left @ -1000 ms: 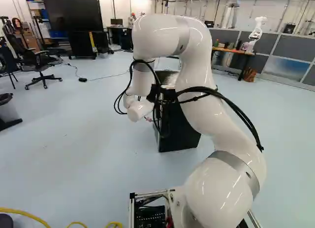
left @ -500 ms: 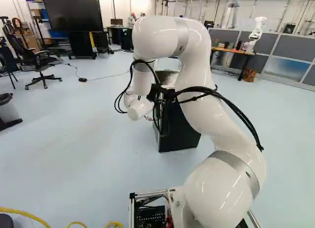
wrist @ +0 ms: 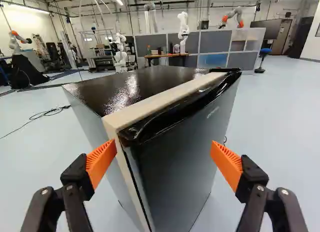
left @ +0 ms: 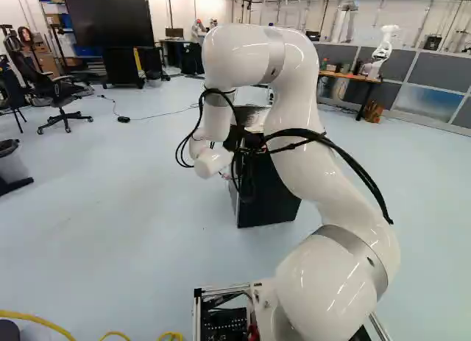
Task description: Grab a drink from the fridge
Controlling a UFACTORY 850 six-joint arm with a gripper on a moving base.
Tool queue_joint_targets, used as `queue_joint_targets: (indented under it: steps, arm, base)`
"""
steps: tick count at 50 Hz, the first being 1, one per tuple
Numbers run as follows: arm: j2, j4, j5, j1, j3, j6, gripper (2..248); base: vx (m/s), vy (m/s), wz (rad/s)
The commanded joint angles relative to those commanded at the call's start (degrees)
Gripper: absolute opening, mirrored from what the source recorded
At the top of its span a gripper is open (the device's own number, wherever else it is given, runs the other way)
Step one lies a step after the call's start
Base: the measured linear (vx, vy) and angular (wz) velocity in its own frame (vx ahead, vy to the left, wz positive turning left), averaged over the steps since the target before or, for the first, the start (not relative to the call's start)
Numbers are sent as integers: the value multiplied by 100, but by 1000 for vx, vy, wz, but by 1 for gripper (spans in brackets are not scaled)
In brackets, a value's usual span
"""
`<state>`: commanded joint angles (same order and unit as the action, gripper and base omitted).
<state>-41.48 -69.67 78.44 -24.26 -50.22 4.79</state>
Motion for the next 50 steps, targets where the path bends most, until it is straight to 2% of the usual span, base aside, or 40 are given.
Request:
queue_joint_targets:
  steps: [27, 50]
  arm:
    - [260, 0, 0, 54, 474, 0, 247]
    - [649, 0, 0, -163, 1182, 0, 247]
  base:
    - [0, 0, 0]
    - [0, 0, -2]
